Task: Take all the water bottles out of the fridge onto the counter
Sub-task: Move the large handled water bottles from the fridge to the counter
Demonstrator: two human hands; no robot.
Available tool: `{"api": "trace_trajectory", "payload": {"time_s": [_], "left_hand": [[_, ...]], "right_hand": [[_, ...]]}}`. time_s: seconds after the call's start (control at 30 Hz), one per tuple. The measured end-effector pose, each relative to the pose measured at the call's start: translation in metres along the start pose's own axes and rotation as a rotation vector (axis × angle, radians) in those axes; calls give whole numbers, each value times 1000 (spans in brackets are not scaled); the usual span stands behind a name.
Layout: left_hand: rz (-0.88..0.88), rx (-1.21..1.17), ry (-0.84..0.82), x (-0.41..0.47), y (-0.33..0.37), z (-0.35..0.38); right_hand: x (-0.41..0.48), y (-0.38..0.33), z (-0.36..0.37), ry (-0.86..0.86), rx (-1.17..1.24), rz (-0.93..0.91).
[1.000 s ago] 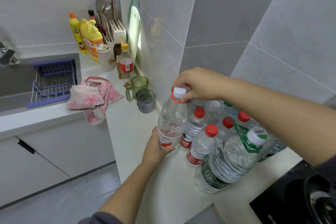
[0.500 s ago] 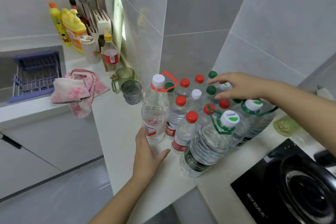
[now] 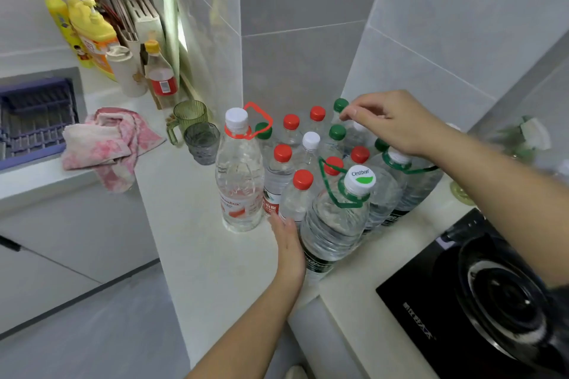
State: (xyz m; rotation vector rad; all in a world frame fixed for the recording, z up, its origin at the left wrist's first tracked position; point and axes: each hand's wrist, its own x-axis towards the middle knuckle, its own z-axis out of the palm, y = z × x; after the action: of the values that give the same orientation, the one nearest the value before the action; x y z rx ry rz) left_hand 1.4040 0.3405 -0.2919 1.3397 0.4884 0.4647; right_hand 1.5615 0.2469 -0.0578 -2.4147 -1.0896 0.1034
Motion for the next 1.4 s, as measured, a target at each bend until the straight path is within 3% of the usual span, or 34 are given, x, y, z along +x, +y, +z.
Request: {"api": "trace_trajectory", "payload": {"time_s": [0.27,0.47,0.57,0.7,0.83,1.0,1.4], "left_hand": [[-94,-39,30,14,-23,0],[21,111,-149,-10,9,-17],[110,204,-304,-22,11,-36],[158,320,-453,-26,8,-43],[155,383,-403,-19,1,-33],[154,436,-390,-15,-8,-34],[158,471,-340,-14,-12,-34]], "right_hand": [[-5,3,1,106,36,12],[-34,17,-4,316,54,39],[-70,39,4,545,217,165],[-113,65,46,745,596,488],[-125,91,99,647,984,685],[-109,83,123,680,1294,725],[-116,80,145,733,1448,846]]}}
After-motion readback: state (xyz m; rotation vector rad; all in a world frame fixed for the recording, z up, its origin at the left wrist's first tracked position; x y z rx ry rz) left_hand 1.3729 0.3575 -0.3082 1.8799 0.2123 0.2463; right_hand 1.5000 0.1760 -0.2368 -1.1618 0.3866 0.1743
